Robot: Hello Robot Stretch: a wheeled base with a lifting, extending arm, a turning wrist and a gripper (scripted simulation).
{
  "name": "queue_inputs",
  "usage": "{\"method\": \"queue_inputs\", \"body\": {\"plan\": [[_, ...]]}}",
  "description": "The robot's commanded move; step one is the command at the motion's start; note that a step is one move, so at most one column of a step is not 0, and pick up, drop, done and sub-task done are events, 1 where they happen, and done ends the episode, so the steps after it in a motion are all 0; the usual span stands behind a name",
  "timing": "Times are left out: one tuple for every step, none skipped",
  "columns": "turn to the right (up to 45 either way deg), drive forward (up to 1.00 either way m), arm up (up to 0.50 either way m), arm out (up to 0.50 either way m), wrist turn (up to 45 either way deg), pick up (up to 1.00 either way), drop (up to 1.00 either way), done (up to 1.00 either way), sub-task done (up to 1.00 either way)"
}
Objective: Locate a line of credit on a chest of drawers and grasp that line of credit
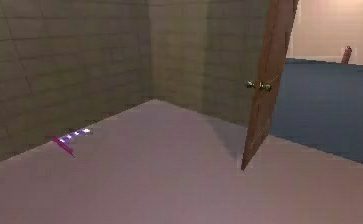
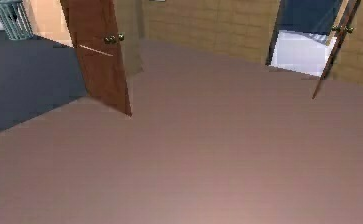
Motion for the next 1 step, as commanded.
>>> {"method": "queue_inputs", "body": {"plan": [[-42.0, 0.00, 0.00, 0.00, 0.0, 0.00, 0.00, 0.00, 0.00]]}}
